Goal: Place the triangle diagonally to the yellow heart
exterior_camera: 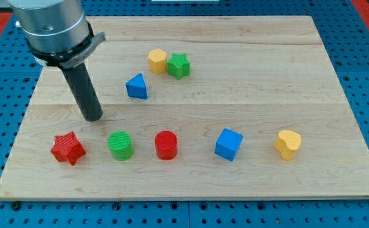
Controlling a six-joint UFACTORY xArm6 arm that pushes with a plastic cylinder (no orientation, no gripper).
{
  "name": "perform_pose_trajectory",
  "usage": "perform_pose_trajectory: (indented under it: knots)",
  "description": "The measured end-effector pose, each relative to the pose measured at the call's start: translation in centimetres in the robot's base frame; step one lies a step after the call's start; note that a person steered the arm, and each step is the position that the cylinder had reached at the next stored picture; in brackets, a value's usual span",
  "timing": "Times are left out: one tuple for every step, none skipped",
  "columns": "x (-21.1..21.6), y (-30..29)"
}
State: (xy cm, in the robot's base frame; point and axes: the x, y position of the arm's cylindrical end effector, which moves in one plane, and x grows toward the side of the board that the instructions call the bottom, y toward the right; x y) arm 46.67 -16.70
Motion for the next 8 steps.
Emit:
perform_pose_trajectory:
  knots:
    - [-2.4, 0.0]
    - [-3.5, 0.5]
    - [-3.7, 4.2]
    - [-4.9, 3.9]
    - [-6.7, 5.2]
    - [-7.4, 7.1]
    - [-6.8, 12.7]
    - [-5.8, 19.7]
